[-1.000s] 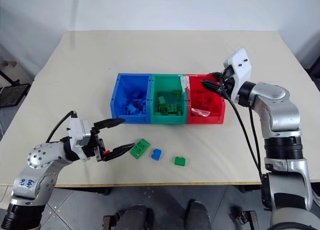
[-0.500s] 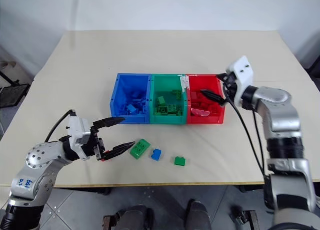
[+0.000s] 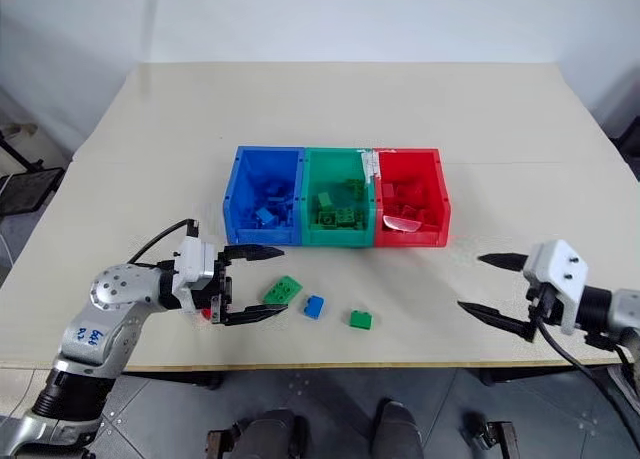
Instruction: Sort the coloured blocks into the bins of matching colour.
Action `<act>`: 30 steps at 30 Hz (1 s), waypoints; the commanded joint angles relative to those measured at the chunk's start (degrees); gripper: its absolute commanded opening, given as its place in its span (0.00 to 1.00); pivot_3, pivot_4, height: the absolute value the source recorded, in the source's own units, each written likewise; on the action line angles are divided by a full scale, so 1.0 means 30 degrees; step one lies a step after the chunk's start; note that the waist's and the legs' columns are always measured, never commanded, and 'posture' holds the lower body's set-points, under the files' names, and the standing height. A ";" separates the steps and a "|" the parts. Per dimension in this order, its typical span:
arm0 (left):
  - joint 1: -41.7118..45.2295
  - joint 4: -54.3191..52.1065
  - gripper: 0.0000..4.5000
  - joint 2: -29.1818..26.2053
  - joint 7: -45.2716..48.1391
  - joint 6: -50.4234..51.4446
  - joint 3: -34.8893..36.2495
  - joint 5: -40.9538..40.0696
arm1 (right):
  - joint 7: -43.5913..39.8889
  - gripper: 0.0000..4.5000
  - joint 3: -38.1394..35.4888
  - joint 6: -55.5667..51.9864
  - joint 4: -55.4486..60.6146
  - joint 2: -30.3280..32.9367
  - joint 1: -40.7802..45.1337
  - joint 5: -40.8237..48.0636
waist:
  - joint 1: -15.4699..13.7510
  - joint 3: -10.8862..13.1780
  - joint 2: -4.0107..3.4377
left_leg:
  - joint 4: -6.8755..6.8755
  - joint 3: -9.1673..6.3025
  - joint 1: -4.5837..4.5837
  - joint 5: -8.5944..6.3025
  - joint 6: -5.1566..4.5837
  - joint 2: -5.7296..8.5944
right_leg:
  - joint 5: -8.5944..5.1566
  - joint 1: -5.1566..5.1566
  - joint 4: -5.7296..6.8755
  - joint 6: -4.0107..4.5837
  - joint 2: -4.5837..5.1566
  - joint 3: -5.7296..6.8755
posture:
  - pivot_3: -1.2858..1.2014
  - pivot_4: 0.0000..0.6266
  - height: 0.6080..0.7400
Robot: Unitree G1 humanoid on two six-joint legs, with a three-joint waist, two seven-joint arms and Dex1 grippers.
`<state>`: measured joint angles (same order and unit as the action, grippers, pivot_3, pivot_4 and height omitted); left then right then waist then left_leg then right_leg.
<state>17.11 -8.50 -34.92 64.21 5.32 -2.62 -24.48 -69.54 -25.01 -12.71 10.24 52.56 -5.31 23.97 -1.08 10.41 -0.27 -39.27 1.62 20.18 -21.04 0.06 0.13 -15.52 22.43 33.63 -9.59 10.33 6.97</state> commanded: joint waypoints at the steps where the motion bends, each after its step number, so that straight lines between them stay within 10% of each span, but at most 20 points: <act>1: 0.0195 0.0297 1.00 -0.0337 0.0641 -0.0723 0.0183 0.0189 | 0.0099 0.99 0.0826 -0.0480 0.1694 0.0329 0.0287 0.0399 | 0.0039 0.0000 0.0000 | 0.0000 0.0000 0.0001 0.0000 0.0000 -0.0002 | 0.0000 0.0003 0.0001 0.0000 0.0000 -0.0001 | 0.52 0.24 1.00; 17: -0.5745 -0.1976 1.00 -0.3245 0.1454 -0.1464 0.3494 -0.0610 | 0.3276 0.99 1.2794 -0.5134 0.3896 -0.1850 0.6438 -0.3671 | -0.0140 0.0002 0.0033 | -0.0054 -0.0059 0.0072 -0.0028 -0.0020 0.0008 | 0.0000 0.0017 -0.0027 -0.0002 0.0012 0.0033 | 0.52 0.24 1.00; 30: -0.6744 -0.4519 1.00 -0.2083 -0.1247 0.0043 0.4428 -0.1561 | 0.2855 0.20 1.2105 -0.4139 0.2974 -0.3015 0.7341 -0.2482 | -0.0062 -0.0001 0.0037 | -0.0070 -0.0045 0.0046 -0.0034 -0.0021 -0.0005 | 0.0001 0.0010 0.0006 0.0000 0.0004 0.0023 | 0.52 0.24 1.00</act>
<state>-2.73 -20.08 -41.37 61.52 5.26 9.06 -27.93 -60.97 13.55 -24.56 17.75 44.25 15.41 13.67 -1.27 10.41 -0.16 -39.48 1.49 20.32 -21.14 -0.01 0.12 -15.52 22.47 33.65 -9.59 10.35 7.04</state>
